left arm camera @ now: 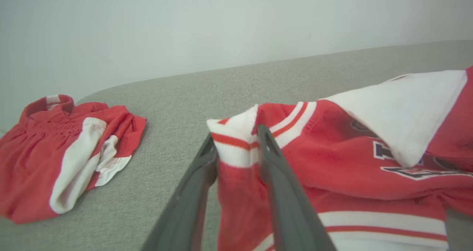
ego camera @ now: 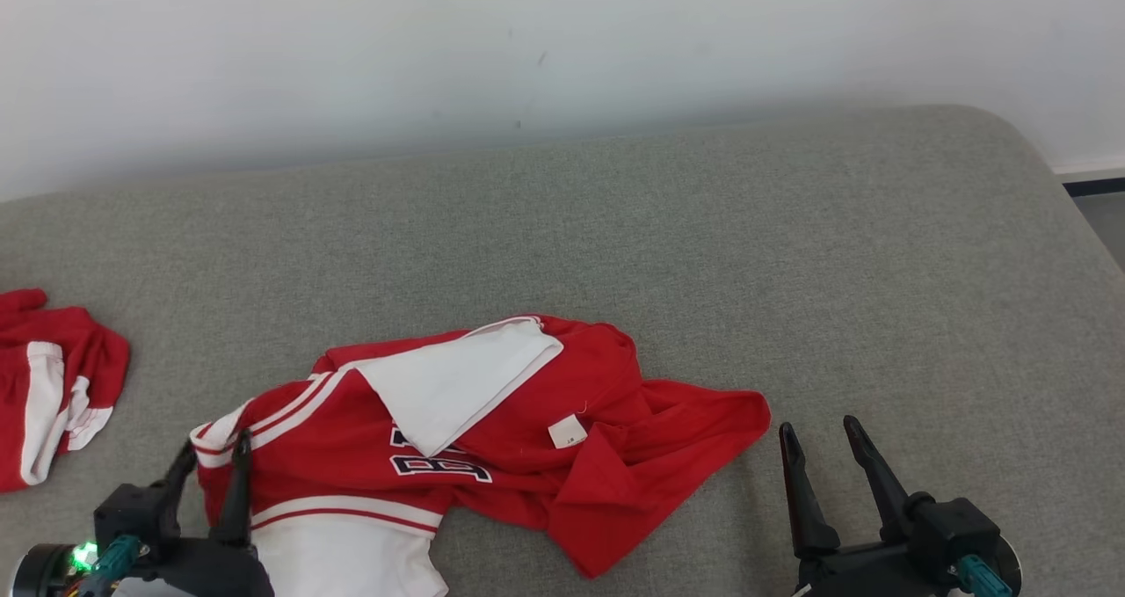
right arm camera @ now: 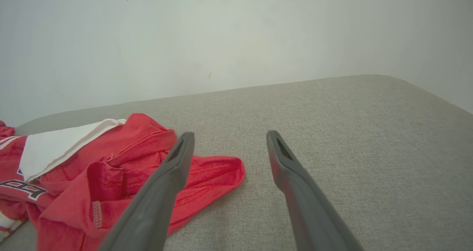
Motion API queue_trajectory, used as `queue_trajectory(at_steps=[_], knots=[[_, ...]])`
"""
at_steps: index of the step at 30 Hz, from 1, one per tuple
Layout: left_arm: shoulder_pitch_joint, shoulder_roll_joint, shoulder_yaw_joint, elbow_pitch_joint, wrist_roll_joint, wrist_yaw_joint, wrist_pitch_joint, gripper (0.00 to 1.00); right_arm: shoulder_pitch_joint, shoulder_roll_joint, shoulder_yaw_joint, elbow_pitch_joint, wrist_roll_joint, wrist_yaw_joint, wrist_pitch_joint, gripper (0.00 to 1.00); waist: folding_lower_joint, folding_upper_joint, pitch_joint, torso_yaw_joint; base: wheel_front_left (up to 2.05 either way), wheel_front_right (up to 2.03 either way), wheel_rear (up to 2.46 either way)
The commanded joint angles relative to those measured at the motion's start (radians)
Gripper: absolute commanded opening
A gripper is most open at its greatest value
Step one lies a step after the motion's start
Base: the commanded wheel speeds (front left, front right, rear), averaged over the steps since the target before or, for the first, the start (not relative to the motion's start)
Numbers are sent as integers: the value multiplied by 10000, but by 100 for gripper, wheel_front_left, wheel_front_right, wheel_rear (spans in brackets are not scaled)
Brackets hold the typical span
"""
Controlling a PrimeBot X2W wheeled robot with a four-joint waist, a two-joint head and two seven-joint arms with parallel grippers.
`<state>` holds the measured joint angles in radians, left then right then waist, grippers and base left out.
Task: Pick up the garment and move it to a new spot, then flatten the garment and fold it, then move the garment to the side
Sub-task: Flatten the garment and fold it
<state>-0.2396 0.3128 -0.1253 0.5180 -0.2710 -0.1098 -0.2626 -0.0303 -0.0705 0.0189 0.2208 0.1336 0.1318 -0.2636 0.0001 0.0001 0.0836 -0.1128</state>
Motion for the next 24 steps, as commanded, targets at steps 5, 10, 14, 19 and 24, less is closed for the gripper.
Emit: queue_trajectory(at_steps=[5,10,14,19,24], knots=[[547,-301,540,-867,384,315,-33,100,150,52,-59,2,126,-23,-14,100,-1,-1,-248,116,0,0,0],[1262,-722,1051,-2308,720,482,-33,100,264,61,-77,-18,183,-23,-14,100,-1,-1,-544,354,0,0,0],[1965,-1128,1419,-3417,1040,571,-33,100,312,60,-37,-24,204,-23,-14,100,-1,-1,-765,628,0,0,0],[2622,-1507,1831,-4141,1249,698,-33,100,379,24,-2,-28,223,-23,-14,100,-1,-1,-878,809,0,0,0],[3040,-1802,2151,-4335,1180,586,-33,100,358,-14,76,49,267,-23,-14,100,-1,-1,-868,882,0,0,0]])
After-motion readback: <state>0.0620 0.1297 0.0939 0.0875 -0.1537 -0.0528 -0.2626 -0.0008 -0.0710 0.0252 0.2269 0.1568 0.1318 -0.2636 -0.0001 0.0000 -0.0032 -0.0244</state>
